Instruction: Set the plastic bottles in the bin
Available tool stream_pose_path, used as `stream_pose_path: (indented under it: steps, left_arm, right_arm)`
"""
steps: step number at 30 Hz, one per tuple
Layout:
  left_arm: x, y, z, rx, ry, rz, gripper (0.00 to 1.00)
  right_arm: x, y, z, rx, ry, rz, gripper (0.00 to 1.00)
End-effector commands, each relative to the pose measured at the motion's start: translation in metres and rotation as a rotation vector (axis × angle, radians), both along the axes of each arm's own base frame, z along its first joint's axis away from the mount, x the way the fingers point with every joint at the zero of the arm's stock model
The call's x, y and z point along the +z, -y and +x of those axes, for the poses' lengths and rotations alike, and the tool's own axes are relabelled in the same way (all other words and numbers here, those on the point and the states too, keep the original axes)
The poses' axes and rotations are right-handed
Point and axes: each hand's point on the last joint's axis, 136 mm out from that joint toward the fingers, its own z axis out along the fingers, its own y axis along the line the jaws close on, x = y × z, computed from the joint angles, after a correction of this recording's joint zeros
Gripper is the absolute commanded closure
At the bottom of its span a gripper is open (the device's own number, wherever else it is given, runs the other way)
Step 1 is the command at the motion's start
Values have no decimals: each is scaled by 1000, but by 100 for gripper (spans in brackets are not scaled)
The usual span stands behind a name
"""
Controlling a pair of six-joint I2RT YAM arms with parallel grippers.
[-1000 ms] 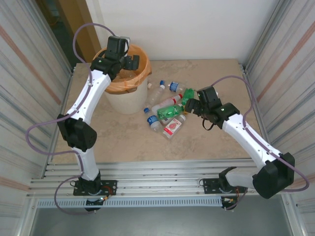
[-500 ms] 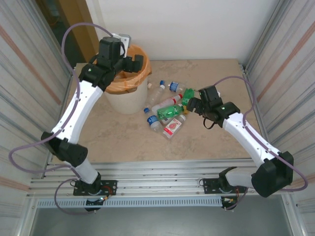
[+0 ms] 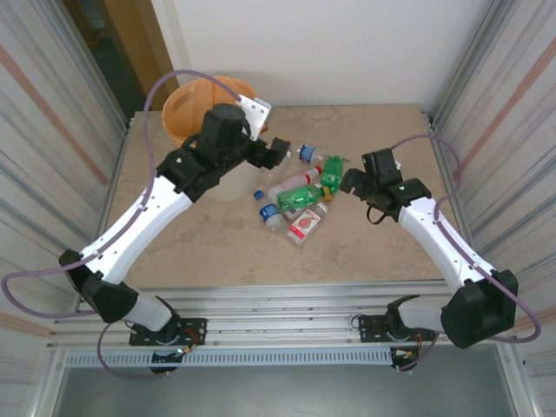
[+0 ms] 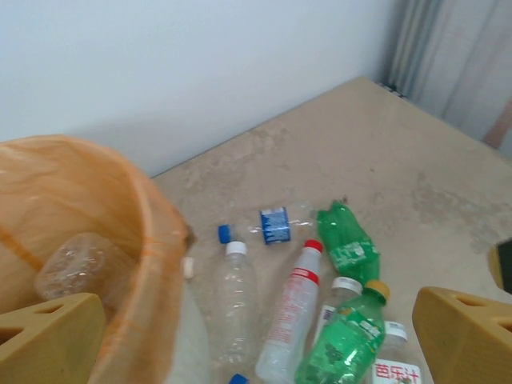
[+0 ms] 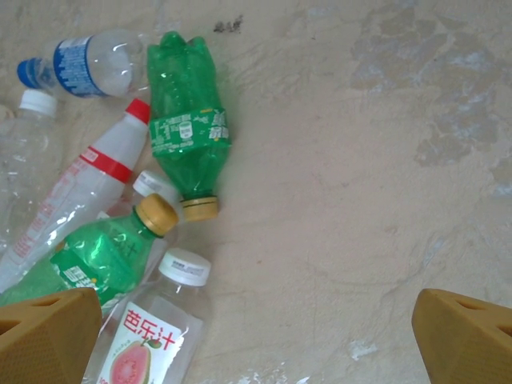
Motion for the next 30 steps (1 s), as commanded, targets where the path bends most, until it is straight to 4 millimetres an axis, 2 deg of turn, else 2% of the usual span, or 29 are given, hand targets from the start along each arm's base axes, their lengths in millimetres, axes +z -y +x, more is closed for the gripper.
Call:
stream_pose_path:
  steps: [1, 5, 8, 15, 21, 30]
  left_arm:
    - [9, 13, -13, -78, 66, -15, 1]
    - [-21, 28, -16, -142, 1, -11, 1]
    - [-50, 43, -18, -207, -52, 23, 1]
    - [-136, 80, -22, -361, -173, 241, 1]
    - [-192, 84, -21, -367, -306, 359, 1]
    - [-242, 85, -7, -336, -405, 485, 3]
  right_arm:
    - [-7, 10, -11, -31, -32, 1, 2]
    - [-9, 18, -15, -48, -41, -4, 2]
    - [-11, 23, -17, -60, -51, -12, 2]
    - [-12, 36, -21, -94, -55, 1, 2]
    - [-15, 42, -24, -107, -63, 9, 2]
    - [-16, 42, -24, -107, -63, 24, 2]
